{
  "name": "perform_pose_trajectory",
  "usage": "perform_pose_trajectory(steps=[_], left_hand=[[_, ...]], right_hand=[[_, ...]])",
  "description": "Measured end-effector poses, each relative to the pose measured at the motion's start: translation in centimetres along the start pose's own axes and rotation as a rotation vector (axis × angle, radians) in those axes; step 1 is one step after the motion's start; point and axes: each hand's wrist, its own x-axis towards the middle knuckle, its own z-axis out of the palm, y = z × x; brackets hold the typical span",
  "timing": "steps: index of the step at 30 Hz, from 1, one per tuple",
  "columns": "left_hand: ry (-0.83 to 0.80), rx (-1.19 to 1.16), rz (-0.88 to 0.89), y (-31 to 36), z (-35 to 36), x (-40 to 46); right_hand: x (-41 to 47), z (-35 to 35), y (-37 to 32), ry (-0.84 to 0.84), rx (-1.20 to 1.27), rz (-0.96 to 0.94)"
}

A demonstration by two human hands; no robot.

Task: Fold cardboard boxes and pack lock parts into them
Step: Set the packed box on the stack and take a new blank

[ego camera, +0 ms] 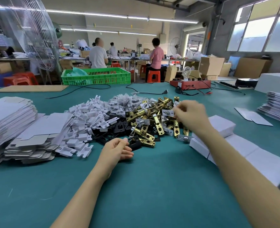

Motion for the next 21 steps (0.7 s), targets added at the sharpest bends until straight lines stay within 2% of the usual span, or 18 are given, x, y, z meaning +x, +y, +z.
perform_pose_trajectory(steps=[4,5,9,15,18,21], left_hand=[[0.009,-0.025,-0.019,0.1,0.1,0.0],[0.010,-0.026,-0.023,0.1,0.1,0.0],[0.003,-0.020,-0.038,0.1,-0.1,0.1],[0.036,-0.145,0.002,1.8,-0.2,-0.7],[0.252,-0.065,0.127,3.4,-2.4,-0.8],[0.670,0.286,0.256,5.0,-6.6,0.0]], right_hand=[[-2.5,7.1,-1.0,-0.266,-0.042,-0.040],[-3.4,8.8,-0.9,-0.258,-0.051,-0.037],[-5.3,12.6,0.1,-0.033,-0.033,0.023],[-4.4,12.7,1.6,-0.067,0.085,0.103],[-3.9,12.5,2.0,-0.071,0.192,0.137],[-3.7,12.6,2.1,-0.083,0.245,0.185]])
